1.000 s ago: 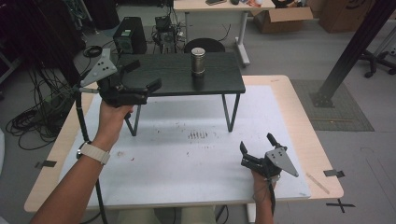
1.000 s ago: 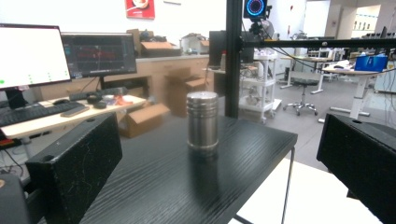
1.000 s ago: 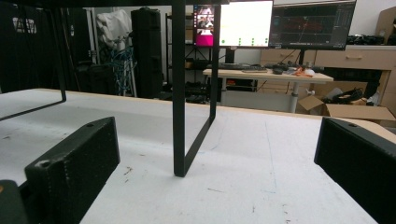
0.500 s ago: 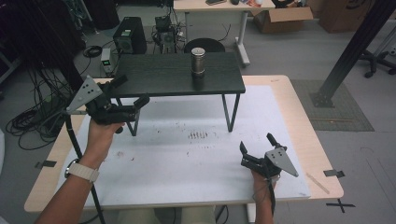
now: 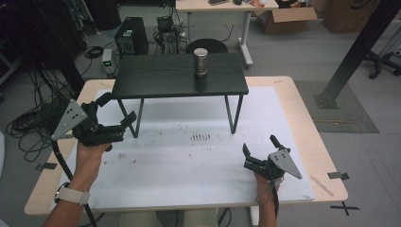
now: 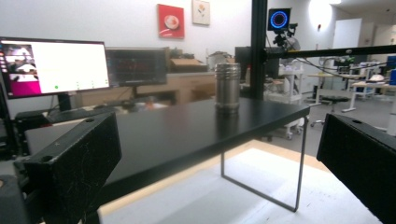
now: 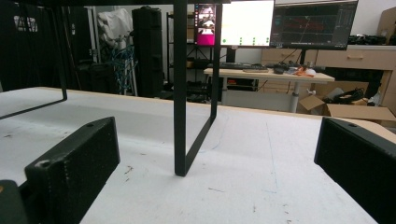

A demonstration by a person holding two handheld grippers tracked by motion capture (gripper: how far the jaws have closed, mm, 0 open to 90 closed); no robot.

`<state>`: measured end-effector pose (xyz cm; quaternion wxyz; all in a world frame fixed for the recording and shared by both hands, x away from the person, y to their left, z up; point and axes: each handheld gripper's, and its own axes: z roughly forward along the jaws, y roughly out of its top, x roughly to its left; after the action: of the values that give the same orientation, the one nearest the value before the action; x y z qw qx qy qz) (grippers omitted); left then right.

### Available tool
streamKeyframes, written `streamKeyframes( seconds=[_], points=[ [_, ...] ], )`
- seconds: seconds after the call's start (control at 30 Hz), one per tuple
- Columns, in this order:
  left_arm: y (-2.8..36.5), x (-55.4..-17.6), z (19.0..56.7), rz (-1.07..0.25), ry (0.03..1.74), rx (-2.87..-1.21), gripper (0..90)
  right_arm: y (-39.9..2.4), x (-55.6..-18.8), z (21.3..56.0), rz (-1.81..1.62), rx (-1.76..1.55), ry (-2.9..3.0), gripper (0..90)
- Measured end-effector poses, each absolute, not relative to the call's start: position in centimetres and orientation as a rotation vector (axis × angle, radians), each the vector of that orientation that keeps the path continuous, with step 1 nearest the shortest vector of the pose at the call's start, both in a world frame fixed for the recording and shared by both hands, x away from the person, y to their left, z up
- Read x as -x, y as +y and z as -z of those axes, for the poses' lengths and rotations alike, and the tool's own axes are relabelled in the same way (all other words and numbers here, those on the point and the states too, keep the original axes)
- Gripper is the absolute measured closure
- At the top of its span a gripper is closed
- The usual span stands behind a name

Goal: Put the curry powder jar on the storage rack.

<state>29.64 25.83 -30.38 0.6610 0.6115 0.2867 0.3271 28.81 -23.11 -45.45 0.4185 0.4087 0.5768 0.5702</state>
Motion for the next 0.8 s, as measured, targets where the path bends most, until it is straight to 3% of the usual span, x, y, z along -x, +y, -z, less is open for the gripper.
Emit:
streamKeyframes(
  seconds=[0.8],
  points=[
    [29.8, -27.1, 36.4, -0.882, 0.744, -1.374, 0.2, -23.1, -28.8, 45.5, -1.429, -1.021, 1.448, 0.0]
  ],
)
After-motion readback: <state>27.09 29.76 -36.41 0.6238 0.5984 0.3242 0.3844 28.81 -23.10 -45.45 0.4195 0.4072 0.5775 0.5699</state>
